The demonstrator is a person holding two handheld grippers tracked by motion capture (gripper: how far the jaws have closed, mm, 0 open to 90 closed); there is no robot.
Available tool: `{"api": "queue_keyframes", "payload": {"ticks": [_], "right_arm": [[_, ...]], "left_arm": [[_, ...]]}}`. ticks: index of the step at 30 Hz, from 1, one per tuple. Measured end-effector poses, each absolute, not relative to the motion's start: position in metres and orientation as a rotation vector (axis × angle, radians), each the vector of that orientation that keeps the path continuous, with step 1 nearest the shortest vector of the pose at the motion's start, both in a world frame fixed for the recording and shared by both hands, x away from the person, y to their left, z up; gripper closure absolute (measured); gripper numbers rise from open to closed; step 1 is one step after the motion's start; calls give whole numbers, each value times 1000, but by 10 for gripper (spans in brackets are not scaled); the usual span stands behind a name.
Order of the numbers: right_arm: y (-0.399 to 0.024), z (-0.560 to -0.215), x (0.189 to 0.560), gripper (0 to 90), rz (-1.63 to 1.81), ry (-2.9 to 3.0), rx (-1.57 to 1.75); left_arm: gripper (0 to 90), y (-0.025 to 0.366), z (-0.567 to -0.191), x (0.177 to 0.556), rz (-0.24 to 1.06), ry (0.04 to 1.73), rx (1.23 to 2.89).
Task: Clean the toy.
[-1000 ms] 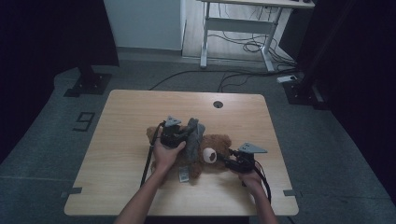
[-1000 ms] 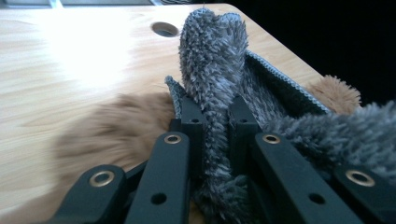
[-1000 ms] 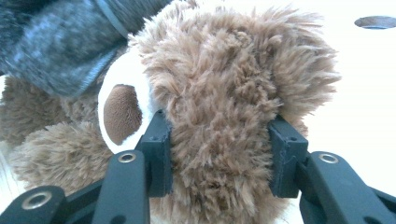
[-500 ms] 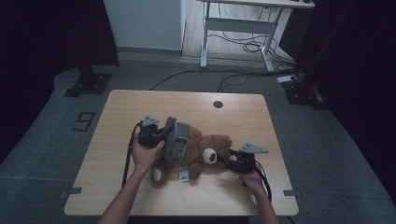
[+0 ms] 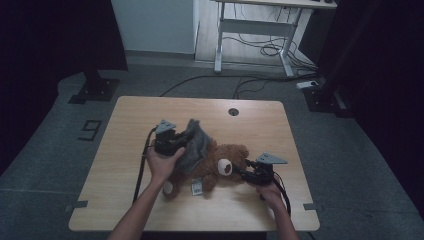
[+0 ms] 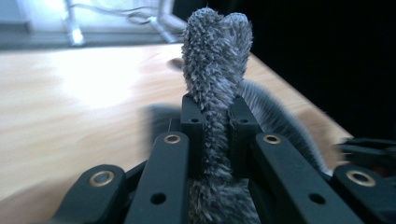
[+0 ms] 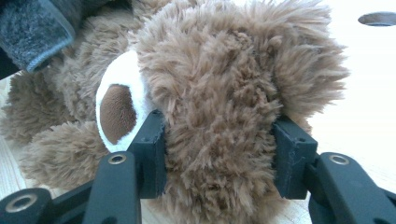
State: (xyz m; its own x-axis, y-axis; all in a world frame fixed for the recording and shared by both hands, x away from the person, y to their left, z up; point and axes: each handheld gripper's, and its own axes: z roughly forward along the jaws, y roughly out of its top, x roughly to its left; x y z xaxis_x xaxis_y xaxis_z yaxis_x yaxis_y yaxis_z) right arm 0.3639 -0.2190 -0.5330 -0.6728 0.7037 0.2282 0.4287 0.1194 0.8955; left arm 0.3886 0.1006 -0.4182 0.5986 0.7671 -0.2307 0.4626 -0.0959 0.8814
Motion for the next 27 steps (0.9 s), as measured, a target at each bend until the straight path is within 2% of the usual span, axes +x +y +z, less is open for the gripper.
{"api": "queue_keyframes", "payload": {"ticks": [6, 9, 12, 17, 22, 27], "right_arm": [[-219, -533, 363, 459, 1582, 2144, 1129], [-220, -534, 364, 458, 1588, 2140, 1131], [-220, -534, 364, 457, 1592, 2139, 1128], [-220, -535, 365, 454, 1584, 2150, 1131], [-221, -535, 365, 455, 1579, 2154, 1126], [-219, -534, 365, 455, 1580, 2161, 1106]], "left_arm": [[798, 13, -415, 393, 332, 880, 1873], [798, -22, -429, 401, 327, 873, 1952], [797, -41, -453, 408, 379, 877, 2068], [798, -34, -458, 406, 402, 875, 2063], [800, -10, -460, 404, 591, 905, 2134], [800, 32, -459, 407, 460, 984, 2047]]}}
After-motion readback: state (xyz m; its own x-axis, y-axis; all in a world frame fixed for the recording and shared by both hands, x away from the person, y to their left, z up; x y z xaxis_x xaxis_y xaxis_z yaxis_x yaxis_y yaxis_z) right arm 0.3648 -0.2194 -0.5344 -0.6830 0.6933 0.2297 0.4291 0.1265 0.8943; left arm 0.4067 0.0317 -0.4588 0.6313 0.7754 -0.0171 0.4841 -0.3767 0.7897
